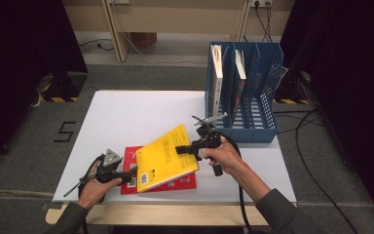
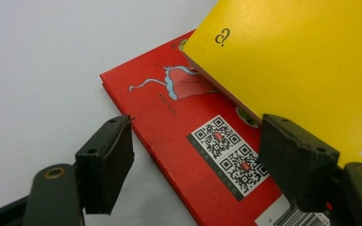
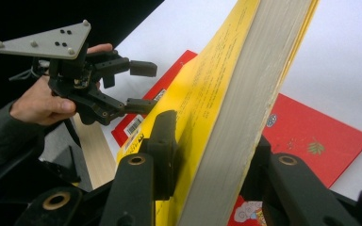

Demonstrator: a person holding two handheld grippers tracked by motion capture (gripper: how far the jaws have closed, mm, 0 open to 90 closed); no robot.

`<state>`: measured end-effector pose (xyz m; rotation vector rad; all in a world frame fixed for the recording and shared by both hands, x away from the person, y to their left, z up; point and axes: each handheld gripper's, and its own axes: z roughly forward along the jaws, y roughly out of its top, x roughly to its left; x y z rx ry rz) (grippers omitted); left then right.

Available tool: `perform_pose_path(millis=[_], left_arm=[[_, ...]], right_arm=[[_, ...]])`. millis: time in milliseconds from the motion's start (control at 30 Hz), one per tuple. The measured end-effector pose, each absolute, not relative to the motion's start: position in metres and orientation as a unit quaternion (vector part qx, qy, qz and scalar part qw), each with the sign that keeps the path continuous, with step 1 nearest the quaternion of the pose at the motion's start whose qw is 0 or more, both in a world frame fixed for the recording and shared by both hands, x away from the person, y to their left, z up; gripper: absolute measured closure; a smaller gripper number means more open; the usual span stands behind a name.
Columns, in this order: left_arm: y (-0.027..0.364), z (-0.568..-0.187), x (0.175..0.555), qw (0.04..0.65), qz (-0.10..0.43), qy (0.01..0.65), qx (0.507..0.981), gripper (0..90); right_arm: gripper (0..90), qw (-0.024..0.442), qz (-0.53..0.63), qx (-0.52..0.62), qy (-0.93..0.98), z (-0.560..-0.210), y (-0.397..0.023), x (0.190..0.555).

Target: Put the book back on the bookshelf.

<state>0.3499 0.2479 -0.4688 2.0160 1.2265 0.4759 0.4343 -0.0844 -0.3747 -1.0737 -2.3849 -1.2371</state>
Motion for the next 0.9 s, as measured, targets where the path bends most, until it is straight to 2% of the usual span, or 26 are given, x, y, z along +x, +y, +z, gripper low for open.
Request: perform_pose_path(millis=[67, 167, 433, 900], left_arm=[[0.248, -0.469, 0.350, 0.362, 0.184, 0.476, 0.780, 23.8], [0.250, -0.469, 0.351, 0.367, 0.178, 0.478, 0.778, 15.3], [0.263, -0.469, 0.354, 0.384, 0.181, 0.503, 0.753, 15.4], [0.299, -0.476, 0.365, 0.361, 0.206, 0.556, 0.720, 15.5]], right_arm=[[67.0, 0.121, -0.420, -0.363, -0.823, -0.370, -0.082, 0.435], [69.2, 0.110, -0.415, -0.350, -0.833, -0.362, -0.081, 0.436], [72.1, 0.069, -0.387, -0.322, -0.861, -0.327, -0.083, 0.438], [74.9, -0.005, -0.332, -0.340, -0.880, -0.282, -0.116, 0.434]])
